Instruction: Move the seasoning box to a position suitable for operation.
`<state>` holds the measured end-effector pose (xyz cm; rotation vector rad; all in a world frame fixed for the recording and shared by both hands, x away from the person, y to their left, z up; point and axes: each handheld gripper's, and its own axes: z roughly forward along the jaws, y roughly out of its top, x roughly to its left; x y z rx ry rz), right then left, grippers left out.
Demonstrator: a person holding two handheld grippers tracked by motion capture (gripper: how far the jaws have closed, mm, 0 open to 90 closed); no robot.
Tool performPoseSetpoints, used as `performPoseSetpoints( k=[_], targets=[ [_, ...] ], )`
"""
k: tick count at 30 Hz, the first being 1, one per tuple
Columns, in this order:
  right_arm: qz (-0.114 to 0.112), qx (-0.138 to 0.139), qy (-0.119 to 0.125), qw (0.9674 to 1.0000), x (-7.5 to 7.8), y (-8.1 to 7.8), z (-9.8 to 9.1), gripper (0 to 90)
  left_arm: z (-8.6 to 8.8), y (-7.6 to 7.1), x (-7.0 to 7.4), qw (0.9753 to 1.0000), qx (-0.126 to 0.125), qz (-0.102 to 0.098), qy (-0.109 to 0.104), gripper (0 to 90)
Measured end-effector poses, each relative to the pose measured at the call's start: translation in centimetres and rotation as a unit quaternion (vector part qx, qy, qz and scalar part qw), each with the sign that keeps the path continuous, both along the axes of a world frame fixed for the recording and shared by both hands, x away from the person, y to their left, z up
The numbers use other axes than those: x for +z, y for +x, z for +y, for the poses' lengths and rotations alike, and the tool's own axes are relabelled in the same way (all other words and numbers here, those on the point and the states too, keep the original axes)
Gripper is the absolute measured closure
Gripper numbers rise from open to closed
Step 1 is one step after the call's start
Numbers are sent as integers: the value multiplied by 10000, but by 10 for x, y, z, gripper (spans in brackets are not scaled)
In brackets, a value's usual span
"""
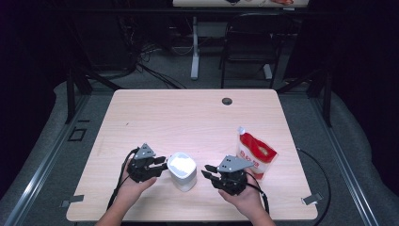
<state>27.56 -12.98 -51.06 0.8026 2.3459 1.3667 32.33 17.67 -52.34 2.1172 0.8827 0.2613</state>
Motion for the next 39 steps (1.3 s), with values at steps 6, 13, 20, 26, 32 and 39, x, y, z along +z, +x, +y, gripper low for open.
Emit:
performPoseSetpoints(
  k=[6,13,20,26,32,39],
  targets=[
    [85,19,-28,10000,-6,-2,3,727,11,-3,20,10000,-67,40,-19,638],
    [118,38,-15,9999,-10,-4,7,744,14,-4,33,9989,120,-355,-273,733],
    [125,65,-12,9999,-10,-5,11,740,-2,-5,42,9976,14,-662,-222,817],
    [61,-116,-13,9999,-11,-5,9,804,-12,-2,42,9969,-82,-705,-346,900],
    [107,-141,117,9998,-9,-6,6,829,-22,-2,39,9972,-198,-694,-172,900],
    [153,-173,132,9996,-9,-6,8,884,-24,-4,36,9968,-168,-771,-142,900]
  ],
)
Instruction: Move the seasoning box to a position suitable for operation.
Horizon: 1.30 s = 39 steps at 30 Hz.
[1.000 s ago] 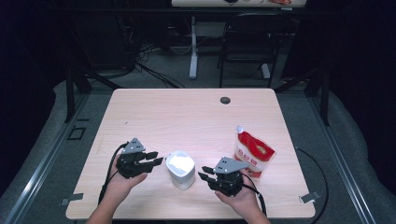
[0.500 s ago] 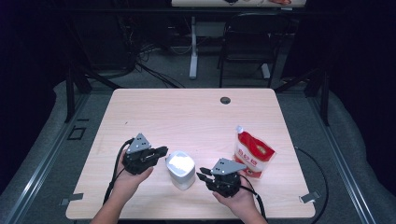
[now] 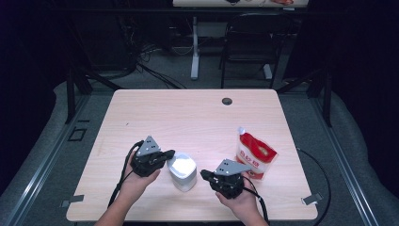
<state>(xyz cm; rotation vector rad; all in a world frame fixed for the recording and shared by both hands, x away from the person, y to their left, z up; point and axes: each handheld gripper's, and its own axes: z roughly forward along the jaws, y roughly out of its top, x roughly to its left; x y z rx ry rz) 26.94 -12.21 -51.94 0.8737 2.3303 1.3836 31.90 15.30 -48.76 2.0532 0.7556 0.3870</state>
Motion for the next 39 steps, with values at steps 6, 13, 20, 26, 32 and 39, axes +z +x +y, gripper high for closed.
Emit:
performPoseSetpoints(
  k=[6,13,20,26,32,39],
  targets=[
    [43,59,9,10000,0,1,4,896,2,0,-1,10000,27,7,-19,900],
    [70,133,74,9999,0,3,10,888,3,1,-1,10000,35,51,-60,900],
    [25,147,48,9999,-1,3,17,898,4,1,-2,9998,40,98,-142,900],
    [-12,183,96,9998,2,4,18,898,6,0,-2,9999,77,75,-105,900],
    [6,198,161,9997,5,6,18,895,13,1,-1,9997,206,82,-128,883],
    [-54,238,127,9996,10,7,20,894,21,1,-5,9994,293,160,-109,874]
  ],
)
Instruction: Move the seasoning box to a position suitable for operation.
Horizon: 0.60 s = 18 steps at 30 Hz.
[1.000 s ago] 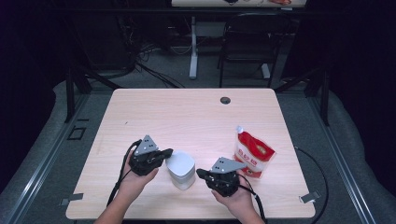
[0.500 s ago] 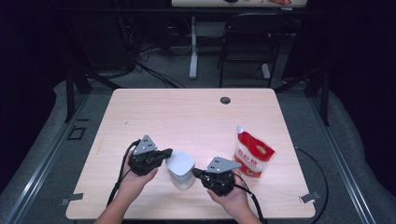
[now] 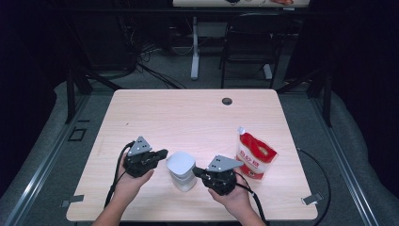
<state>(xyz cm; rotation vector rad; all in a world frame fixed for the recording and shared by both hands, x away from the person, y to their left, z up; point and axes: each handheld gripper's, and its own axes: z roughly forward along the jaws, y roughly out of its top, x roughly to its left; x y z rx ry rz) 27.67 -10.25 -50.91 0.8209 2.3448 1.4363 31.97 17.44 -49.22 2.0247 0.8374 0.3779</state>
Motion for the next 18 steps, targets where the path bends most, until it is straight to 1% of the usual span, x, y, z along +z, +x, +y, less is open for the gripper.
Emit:
performPoseSetpoints(
  k=[5,9,12,13,14,15,16,18],
  targets=[
    [-7,-2,1,10000,0,0,1,895,3,1,-3,10000,36,36,13,865],
    [-32,28,-14,10000,5,1,3,894,8,1,-4,10000,68,46,13,855],
    [-41,64,-61,10000,11,4,7,887,13,1,-7,9999,114,63,-19,821],
    [-60,53,-41,10000,12,5,8,887,14,1,-9,9999,133,65,-12,815],
    [-60,53,-41,10000,12,5,8,887,15,2,-11,9998,153,88,-6,815],
    [-70,41,-30,10000,14,5,9,887,17,3,-13,9998,151,152,-3,810],
    [-108,56,-3,9999,17,7,12,888,20,4,-16,9996,137,225,-60,797],
    [-118,69,-13,9999,19,8,14,888,21,5,-17,9995,115,261,-91,790]
  ],
)
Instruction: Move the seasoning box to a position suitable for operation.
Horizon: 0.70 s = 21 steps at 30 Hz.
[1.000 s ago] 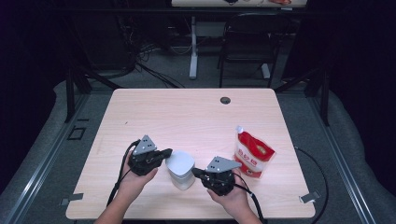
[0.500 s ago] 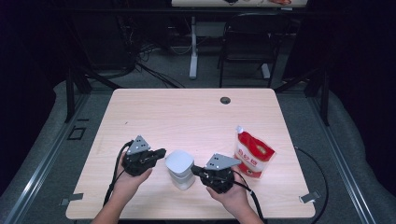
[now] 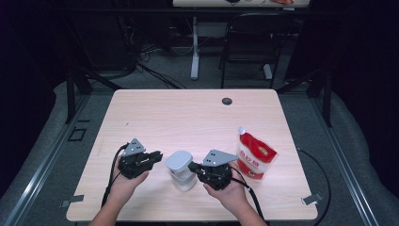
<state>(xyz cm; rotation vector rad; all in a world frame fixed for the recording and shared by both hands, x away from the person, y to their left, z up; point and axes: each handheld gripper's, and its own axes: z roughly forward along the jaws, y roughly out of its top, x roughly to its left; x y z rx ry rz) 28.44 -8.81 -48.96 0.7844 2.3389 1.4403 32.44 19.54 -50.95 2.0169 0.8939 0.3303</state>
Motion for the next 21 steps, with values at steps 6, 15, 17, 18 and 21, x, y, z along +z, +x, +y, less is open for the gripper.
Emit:
performPoseSetpoints(
  k=[6,15,17,18,21],
  targets=[
    [-51,47,-42,10000,10,8,12,887,2,-2,-2,10000,-9,-56,-67,764],
    [16,-17,131,9999,21,22,27,886,5,0,-12,10000,25,-40,-18,738],
    [-9,-20,143,9999,24,26,33,882,7,1,-14,9999,38,32,-127,739],
    [-12,-17,156,9999,25,27,34,881,7,1,-14,9999,38,32,-127,741],
    [-35,-12,146,9999,27,28,38,876,8,1,-16,9999,-2,45,-92,741]
  ],
)
